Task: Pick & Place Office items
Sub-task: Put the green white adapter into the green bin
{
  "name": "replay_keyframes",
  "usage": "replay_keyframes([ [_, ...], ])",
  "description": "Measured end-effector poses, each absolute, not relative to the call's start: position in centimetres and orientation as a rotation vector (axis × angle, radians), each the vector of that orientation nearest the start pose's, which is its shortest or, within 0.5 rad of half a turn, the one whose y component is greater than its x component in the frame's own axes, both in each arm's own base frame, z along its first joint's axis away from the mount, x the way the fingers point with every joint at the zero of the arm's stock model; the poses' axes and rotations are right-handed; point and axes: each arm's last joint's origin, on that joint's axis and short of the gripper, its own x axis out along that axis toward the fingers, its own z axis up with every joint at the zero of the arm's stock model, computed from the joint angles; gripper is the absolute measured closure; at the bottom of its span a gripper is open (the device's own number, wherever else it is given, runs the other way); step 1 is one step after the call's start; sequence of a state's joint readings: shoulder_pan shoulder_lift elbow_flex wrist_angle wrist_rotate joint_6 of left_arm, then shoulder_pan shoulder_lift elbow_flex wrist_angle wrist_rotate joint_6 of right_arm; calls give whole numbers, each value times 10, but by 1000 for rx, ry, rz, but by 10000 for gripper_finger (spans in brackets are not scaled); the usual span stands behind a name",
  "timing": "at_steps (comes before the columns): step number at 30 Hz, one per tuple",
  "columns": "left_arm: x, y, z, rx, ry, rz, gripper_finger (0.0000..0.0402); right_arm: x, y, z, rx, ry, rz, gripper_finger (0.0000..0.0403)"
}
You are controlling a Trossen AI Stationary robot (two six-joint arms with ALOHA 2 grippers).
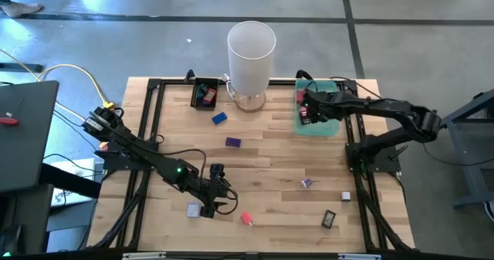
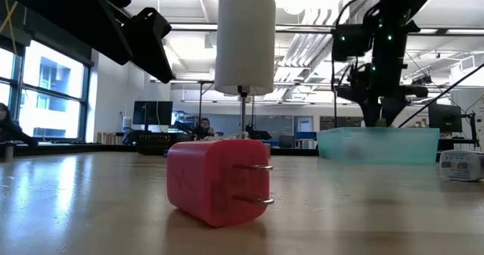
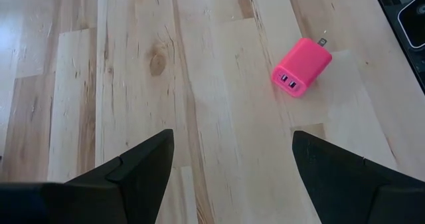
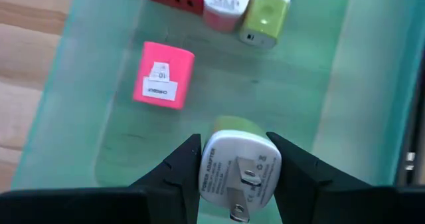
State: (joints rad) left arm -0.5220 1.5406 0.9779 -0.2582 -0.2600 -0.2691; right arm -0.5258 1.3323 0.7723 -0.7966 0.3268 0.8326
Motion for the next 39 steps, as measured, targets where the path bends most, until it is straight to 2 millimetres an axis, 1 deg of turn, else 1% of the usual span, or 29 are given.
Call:
replay_keyframes([
  [4,278,-151,217,59,783,-142,103,179,-123,178,840,1040,-1265,271],
  [7,278,-152,218,57,778,-143,103,179,-127,172,850,1067,-1275,271],
  [14,279,-152,218,54,773,-144,103,186,-138,152,917,1114,-1232,271],
  [18,279,-152,218,54,773,-144,103,189,-143,140,917,1152,-1232,270],
  [20,279,-152,218,54,773,-143,103,190,-144,138,909,1153,-1241,266],
  [31,279,-152,218,55,773,-142,103,193,-144,136,878,1160,-1205,193],
  [35,279,-152,218,55,772,-142,103,192,-143,139,861,1158,-1191,183],
  [39,279,-152,218,55,772,-141,103,190,-142,150,850,1107,-1187,181],
])
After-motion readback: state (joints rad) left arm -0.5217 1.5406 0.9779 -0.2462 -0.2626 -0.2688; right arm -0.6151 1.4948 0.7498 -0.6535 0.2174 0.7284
